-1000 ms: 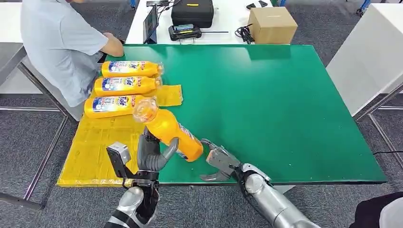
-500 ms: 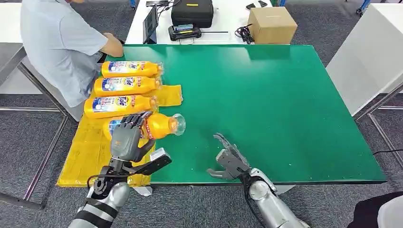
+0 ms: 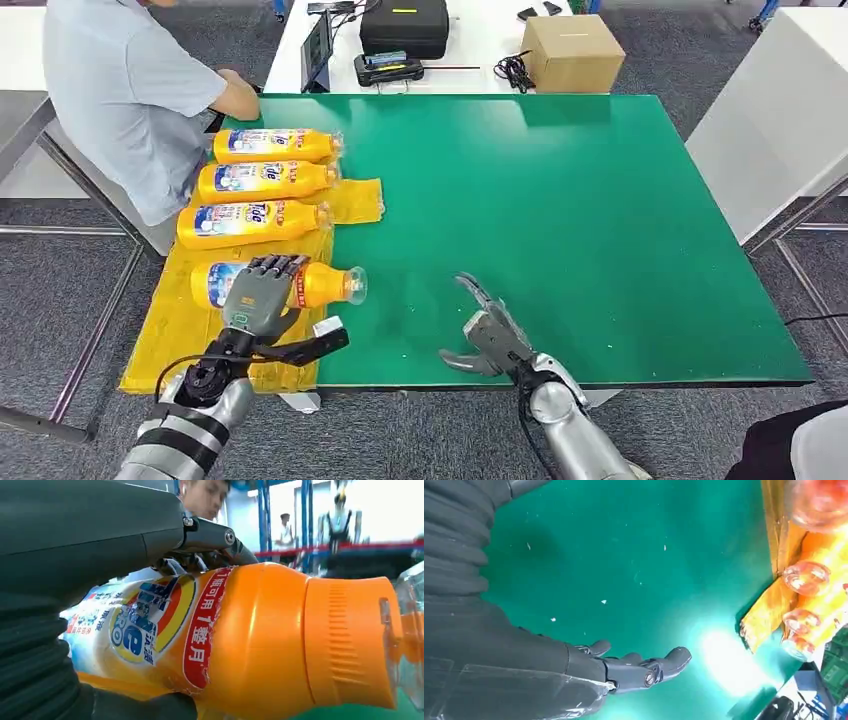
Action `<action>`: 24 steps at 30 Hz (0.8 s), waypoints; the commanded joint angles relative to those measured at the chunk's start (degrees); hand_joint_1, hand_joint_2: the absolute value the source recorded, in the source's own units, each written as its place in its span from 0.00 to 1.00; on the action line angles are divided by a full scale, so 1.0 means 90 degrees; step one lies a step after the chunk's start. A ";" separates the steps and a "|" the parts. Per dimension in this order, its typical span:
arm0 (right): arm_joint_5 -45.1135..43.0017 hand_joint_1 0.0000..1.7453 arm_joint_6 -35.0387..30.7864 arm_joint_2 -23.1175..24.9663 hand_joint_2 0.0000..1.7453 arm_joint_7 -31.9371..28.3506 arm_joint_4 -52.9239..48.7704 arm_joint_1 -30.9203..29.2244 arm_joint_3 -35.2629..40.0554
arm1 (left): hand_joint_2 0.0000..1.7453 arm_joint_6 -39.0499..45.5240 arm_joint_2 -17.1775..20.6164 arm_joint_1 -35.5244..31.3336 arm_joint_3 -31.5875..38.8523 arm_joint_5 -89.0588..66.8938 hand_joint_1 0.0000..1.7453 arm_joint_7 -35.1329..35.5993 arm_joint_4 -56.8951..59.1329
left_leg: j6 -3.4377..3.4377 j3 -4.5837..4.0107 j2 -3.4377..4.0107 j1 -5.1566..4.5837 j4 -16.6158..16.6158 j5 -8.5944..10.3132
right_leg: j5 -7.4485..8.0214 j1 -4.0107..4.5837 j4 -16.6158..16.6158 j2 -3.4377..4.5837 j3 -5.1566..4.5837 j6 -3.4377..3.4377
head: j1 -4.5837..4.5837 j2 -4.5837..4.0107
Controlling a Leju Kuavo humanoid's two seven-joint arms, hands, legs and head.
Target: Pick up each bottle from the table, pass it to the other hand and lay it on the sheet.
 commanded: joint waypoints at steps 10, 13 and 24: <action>0.0038 0.00 0.0011 0.0093 1.00 0.0016 -0.0091 0.0096 -0.0343 | 1.00 -0.0134 0.0128 -0.0639 -0.0137 -0.0424 0.74 0.0449 0.1113 | -0.0008 0.0012 0.0002 0.0003 0.0001 -0.0008 | -0.0008 0.0004 0.0002 -0.0001 0.0015 -0.0012 | 0.0000 0.0000; 0.0070 0.00 0.0023 0.0137 1.00 -0.0005 -0.0049 0.0081 -0.0323 | 1.00 -0.0138 0.0098 -0.0655 -0.0172 -0.0600 0.00 0.0595 0.1235 | -0.0009 0.0014 0.0001 0.0004 0.0001 -0.0009 | -0.0009 0.0005 0.0002 -0.0002 0.0017 -0.0013 | 0.0000 0.0000; 0.0035 0.00 0.0095 -0.0015 1.00 0.0032 -0.0114 0.0072 -0.0611 | 1.00 -0.0494 0.0084 -0.0624 -0.0100 -0.0247 0.00 0.0262 0.1539 | -0.0007 0.0023 0.0000 0.0003 0.0002 -0.0012 | -0.0013 0.0004 0.0001 -0.0005 0.0026 -0.0012 | 0.0000 0.0000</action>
